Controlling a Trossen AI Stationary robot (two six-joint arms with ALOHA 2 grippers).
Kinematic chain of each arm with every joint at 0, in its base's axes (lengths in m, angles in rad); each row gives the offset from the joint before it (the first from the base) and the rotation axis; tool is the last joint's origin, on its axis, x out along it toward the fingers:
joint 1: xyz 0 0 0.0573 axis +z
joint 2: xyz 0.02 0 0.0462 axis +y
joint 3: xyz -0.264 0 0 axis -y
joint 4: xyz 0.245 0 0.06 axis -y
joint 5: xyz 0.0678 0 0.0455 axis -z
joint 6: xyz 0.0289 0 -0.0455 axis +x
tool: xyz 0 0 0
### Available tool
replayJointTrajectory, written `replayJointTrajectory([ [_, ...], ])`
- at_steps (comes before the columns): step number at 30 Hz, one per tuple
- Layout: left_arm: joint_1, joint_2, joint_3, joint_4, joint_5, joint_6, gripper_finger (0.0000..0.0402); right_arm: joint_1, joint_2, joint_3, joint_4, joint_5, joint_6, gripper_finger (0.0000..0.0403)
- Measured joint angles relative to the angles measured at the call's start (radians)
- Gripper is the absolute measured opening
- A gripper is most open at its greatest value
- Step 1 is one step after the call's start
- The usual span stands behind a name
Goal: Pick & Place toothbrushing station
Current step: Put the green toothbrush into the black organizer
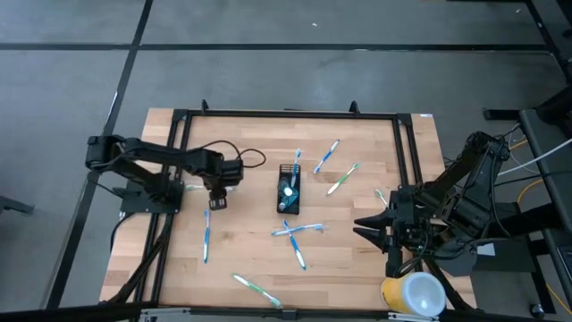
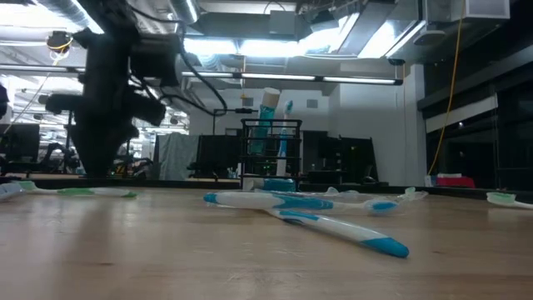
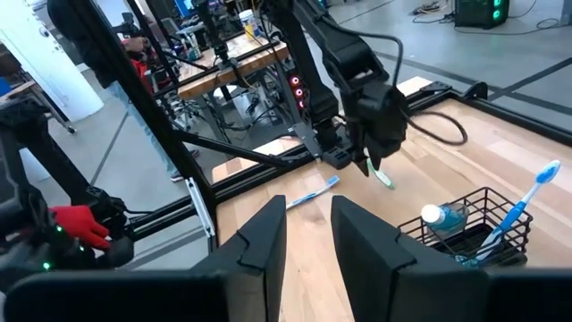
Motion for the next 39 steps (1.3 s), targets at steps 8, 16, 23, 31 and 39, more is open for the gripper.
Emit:
replayJointTrajectory([
  [8, 0.000, 0.098, 0.005, 0.055, -0.066, 0.049, 0.0118, 0.015, 0.000, 0.000, -0.001, 0.013, 0.039, 0.0096],
  [16, 0.001, 0.093, 0.052, 0.059, -0.069, 0.086, 0.0118, 0.040, 0.000, 0.000, -0.009, 0.061, 0.065, 0.0096],
  [23, 0.060, 0.126, 0.051, 0.066, -0.042, 0.120, 0.0115, 0.040, 0.000, 0.000, -0.015, 0.067, 0.075, 0.0096],
  [31, 0.062, 0.160, 0.052, 0.069, 0.004, 0.122, 0.0102, 0.046, 0.000, 0.000, -0.015, 0.064, 0.083, 0.0096],
  [39, 0.070, 0.171, 0.052, 0.116, 0.006, -0.055, 0.0026, 0.046, 0.000, 0.000, -0.016, 0.063, 0.085, 0.0096],
])
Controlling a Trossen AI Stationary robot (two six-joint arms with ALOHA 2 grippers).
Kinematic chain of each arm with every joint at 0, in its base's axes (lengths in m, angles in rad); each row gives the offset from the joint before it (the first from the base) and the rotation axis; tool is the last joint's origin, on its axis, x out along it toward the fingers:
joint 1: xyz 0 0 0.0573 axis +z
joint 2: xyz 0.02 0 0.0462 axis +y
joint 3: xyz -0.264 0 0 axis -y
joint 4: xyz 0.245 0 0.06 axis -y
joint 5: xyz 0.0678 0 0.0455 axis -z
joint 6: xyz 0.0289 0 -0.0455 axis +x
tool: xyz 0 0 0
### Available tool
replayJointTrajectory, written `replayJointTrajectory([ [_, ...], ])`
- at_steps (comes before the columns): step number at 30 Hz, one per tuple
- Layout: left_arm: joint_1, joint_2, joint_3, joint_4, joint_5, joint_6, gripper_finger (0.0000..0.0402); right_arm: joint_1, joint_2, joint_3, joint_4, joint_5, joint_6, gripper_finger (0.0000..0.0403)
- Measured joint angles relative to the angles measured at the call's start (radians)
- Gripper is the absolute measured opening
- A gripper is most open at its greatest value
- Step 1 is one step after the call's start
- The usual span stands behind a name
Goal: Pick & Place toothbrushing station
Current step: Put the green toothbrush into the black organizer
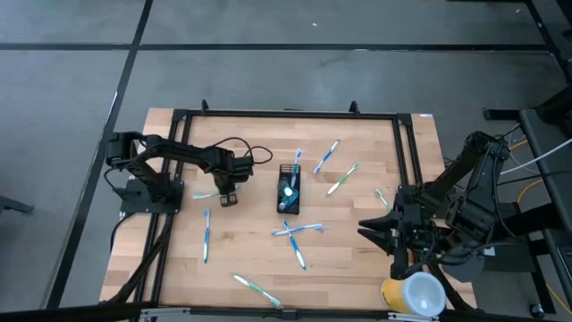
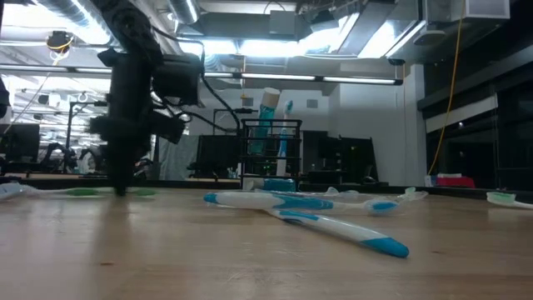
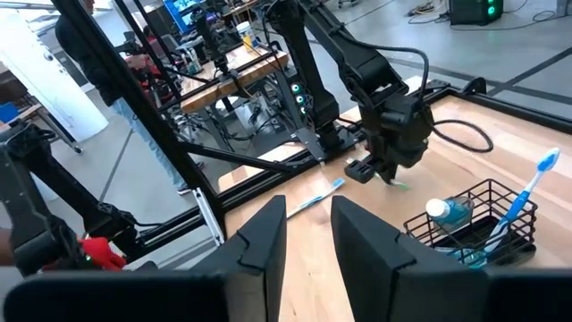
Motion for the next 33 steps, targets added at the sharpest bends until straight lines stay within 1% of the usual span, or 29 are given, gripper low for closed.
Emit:
replayJointTrajectory([
  [2, 0.017, 0.000, 0.001, 0.069, 0.016, -0.082, 0.0015, 0.000, 0.000, 0.000, 0.000, 0.000, -0.003, 0.0096],
  [4, 0.042, 0.000, -0.001, 0.116, 0.043, -0.186, 0.0015, 0.000, 0.000, 0.000, 0.000, 0.003, -0.005, 0.0096],
  [6, 0.069, 0.001, -0.001, 0.218, 0.059, -0.311, 0.0016, 0.000, 0.000, 0.000, -0.001, 0.005, -0.007, 0.0096],
  [10, 0.139, 0.001, 0.000, 0.426, 0.055, -0.553, 0.0015, 0.000, 0.000, 0.000, -0.010, 0.004, -0.006, 0.0096],
  [12, 0.180, 0.001, 0.000, 0.515, 0.040, -0.659, 0.0014, 0.001, 0.000, 0.000, -0.010, 0.003, -0.004, 0.0096],
  [14, 0.219, 0.001, 0.000, 0.572, 0.000, -0.751, 0.0014, 0.004, 0.000, 0.000, -0.010, 0.003, -0.003, 0.0096],
  [17, 0.268, 0.001, 0.000, 0.632, -0.060, -0.839, 0.0015, 0.013, 0.000, 0.000, -0.010, 0.004, 0.007, 0.0096],
  [21, 0.305, 0.000, 0.000, 0.690, -0.133, -0.883, 0.0027, 0.024, 0.000, 0.000, -0.016, 0.015, 0.029, 0.0096],
  [23, 0.319, 0.000, 0.000, 0.713, -0.150, -0.882, 0.0043, 0.030, 0.000, 0.000, -0.016, 0.026, 0.040, 0.0096],
  [26, 0.341, 0.000, 0.000, 0.724, -0.149, -0.848, 0.0076, 0.031, 0.000, 0.000, -0.016, 0.031, 0.046, 0.0096],
  [30, 0.365, -0.005, 0.000, 0.726, -0.087, -0.794, 0.0124, 0.031, 0.000, 0.000, -0.015, 0.034, 0.046, 0.0096],
  [32, 0.376, -0.010, 0.000, 0.727, -0.028, -0.736, 0.0146, 0.031, 0.000, 0.000, -0.015, 0.034, 0.046, 0.0096],
  [33, 0.382, -0.018, -0.001, 0.726, 0.012, -0.683, 0.0156, 0.031, 0.000, 0.000, -0.015, 0.034, 0.046, 0.0096],
])
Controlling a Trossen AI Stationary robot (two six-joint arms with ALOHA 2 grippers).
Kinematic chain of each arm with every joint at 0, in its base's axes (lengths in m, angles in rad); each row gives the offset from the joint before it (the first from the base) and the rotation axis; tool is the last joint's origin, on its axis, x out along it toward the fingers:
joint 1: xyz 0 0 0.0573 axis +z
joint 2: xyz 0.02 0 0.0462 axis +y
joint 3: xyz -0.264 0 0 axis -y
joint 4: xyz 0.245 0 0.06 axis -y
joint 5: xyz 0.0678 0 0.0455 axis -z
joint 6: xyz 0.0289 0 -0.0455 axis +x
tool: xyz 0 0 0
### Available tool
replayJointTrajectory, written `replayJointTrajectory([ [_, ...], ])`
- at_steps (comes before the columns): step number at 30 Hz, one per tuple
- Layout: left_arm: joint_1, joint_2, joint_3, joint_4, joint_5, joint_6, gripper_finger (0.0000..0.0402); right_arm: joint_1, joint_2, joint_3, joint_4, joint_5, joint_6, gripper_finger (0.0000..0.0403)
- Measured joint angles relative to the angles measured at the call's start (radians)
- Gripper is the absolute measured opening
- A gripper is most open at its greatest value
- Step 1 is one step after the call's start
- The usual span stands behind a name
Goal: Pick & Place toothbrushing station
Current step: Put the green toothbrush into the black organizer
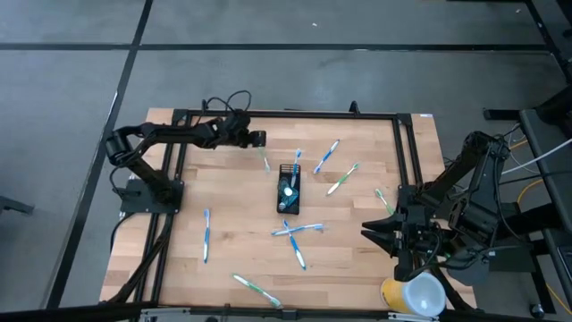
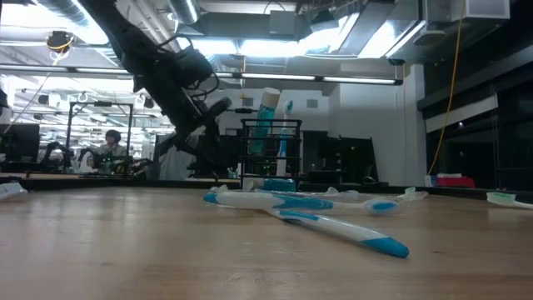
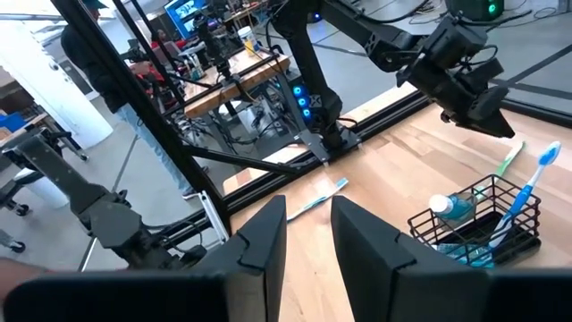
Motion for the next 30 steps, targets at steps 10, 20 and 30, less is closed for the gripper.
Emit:
replayJointTrajectory([
  [10, -0.102, -0.121, 0.070, -0.361, 0.236, 0.963, 0.0165, -0.001, 0.000, 0.000, 0.000, 0.065, -0.007, 0.0096],
  [20, -0.285, -0.045, 0.206, -0.608, -0.186, 1.535, 0.0159, -0.001, 0.000, 0.000, 0.001, 0.154, -0.020, 0.0096],
  [30, -0.274, 0.148, 0.246, -0.579, -0.175, 1.635, 0.0159, -0.001, 0.000, 0.000, 0.005, 0.175, -0.027, 0.0096],
])
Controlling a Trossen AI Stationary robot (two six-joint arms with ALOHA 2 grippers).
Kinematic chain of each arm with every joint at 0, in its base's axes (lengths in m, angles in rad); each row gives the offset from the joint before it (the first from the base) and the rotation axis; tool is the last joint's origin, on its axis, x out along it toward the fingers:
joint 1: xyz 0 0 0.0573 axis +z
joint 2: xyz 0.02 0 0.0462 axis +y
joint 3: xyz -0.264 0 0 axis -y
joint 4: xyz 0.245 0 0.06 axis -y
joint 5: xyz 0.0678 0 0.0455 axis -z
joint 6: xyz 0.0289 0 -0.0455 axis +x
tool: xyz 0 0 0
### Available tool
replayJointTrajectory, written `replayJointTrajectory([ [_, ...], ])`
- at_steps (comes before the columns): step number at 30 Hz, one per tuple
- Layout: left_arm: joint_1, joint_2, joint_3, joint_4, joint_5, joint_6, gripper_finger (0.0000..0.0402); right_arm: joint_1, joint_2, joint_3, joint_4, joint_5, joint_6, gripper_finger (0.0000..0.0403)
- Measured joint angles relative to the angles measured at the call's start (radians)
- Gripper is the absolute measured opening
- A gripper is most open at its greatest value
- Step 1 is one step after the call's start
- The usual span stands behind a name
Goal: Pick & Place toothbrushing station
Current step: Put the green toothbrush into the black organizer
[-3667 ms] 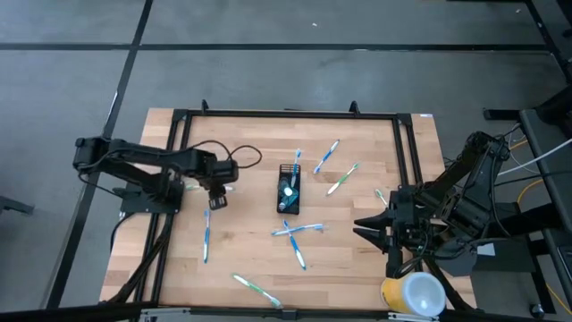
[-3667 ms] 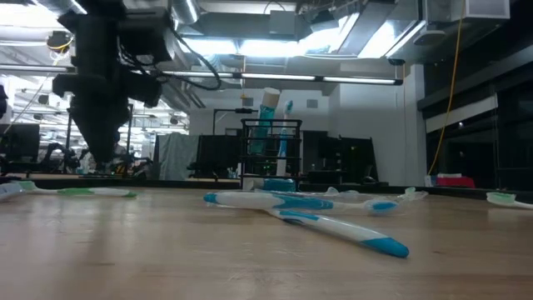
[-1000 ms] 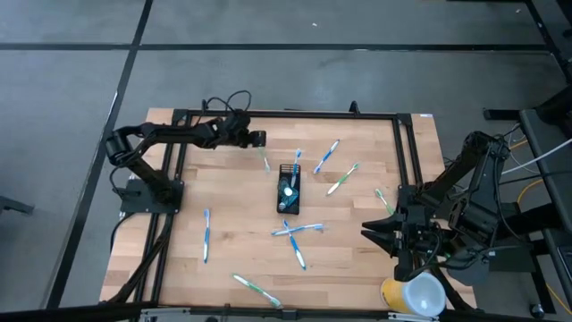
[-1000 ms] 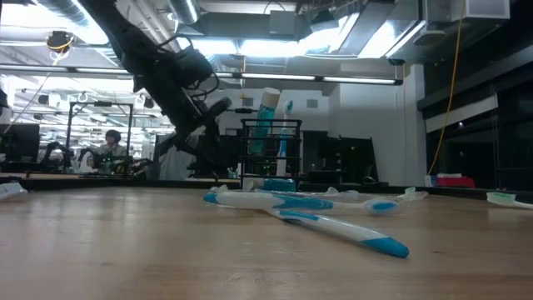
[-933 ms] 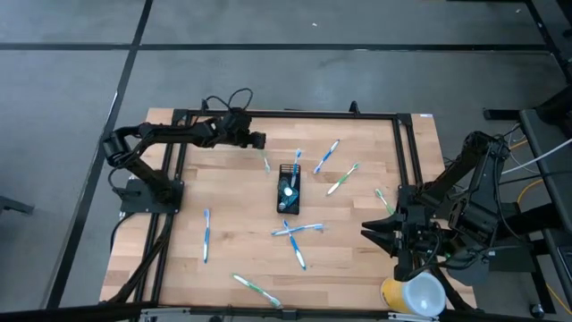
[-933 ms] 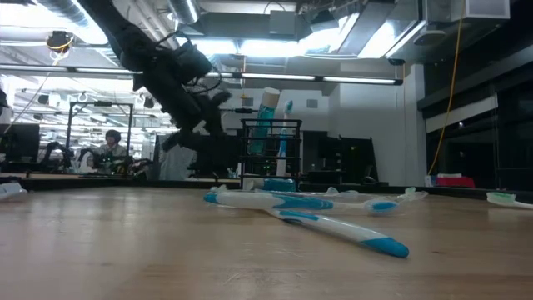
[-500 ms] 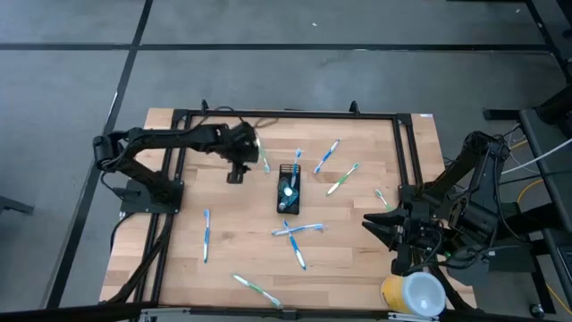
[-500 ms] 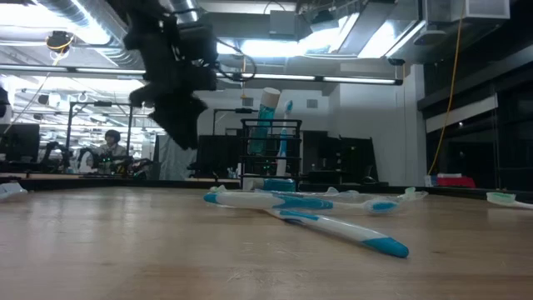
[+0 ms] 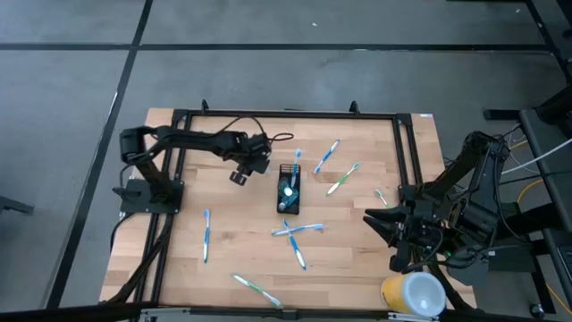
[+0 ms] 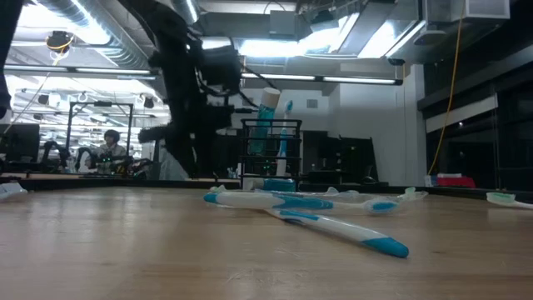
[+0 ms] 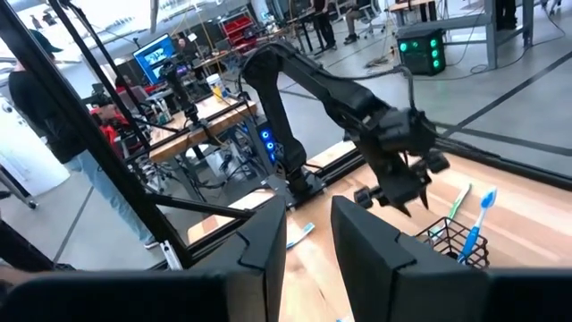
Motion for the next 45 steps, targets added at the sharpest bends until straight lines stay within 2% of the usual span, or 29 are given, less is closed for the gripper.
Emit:
replayJointTrajectory([
  [5, -0.006, 0.054, 0.042, 0.066, -0.004, 0.044, 0.0159, 0.000, 0.000, 0.000, 0.011, 0.000, 0.000, 0.0096],
  [9, 0.005, 0.079, 0.076, 0.064, 0.048, 0.061, 0.0158, 0.000, 0.000, 0.000, 0.019, 0.000, 0.000, 0.0096],
  [25, 0.016, 0.117, 0.079, 0.105, 0.126, 0.084, 0.0158, 0.000, 0.020, 0.000, 0.019, 0.034, 0.008, 0.0096],
  [33, 0.016, 0.170, 0.078, 0.112, 0.116, 0.069, 0.0136, 0.000, 0.026, 0.000, 0.034, 0.035, 0.027, 0.0096],
  [37, 0.016, 0.172, 0.079, 0.119, 0.117, 0.019, 0.0105, 0.000, 0.026, 0.000, 0.035, 0.035, 0.026, 0.0096],
  [42, 0.034, 0.173, 0.090, 0.132, 0.142, -0.109, 0.0018, 0.000, 0.026, 0.000, 0.036, 0.035, 0.026, 0.0096],
  [45, 0.054, 0.173, 0.110, 0.125, 0.177, -0.211, 0.0003, 0.000, 0.026, 0.000, 0.036, 0.035, 0.026, 0.0096],
])
